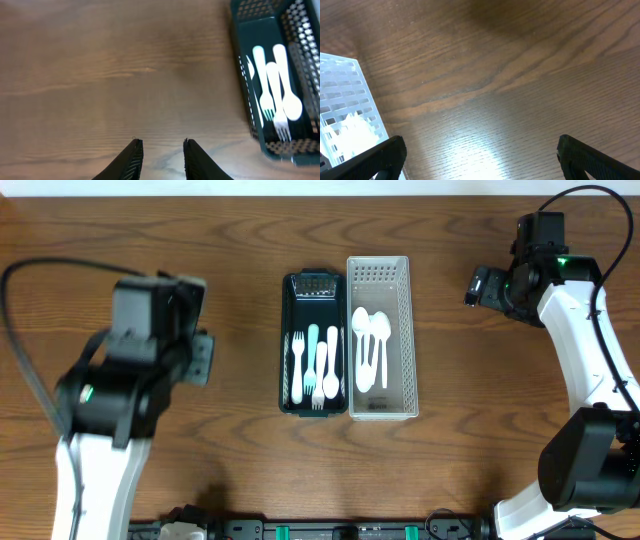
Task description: Pack container
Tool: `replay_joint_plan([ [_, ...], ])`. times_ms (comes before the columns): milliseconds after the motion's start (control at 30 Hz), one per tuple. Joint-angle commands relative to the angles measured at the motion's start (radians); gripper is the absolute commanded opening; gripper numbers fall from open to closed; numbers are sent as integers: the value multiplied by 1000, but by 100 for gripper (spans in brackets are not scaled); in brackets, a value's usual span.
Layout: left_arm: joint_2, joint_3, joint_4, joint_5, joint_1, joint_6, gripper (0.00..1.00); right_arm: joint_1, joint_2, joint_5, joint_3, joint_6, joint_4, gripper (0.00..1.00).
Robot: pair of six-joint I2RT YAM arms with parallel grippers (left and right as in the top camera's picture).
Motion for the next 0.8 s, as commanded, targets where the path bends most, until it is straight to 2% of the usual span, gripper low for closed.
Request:
replay_joint_plan([
  [0,-67,3,-26,-16,3,92,41,-5,-10,-1,16,-2,-1,99],
  [67,-95,3,-71,-16,3,112,45,-5,-10,-1,16,-2,-1,99],
  [133,-102,3,-112,-16,3,117,55,-5,-10,0,16,-2,-1,99],
  [167,-102,3,-128,-16,3,117,66,-5,-10,0,16,-2,-1,99],
  [200,-102,3,-137,-16,3,117,98,-5,-10,0,16,-2,-1,99],
  [767,-101,3,-167,-15,3,117,98,-5,-10,0,16,-2,-1,99],
])
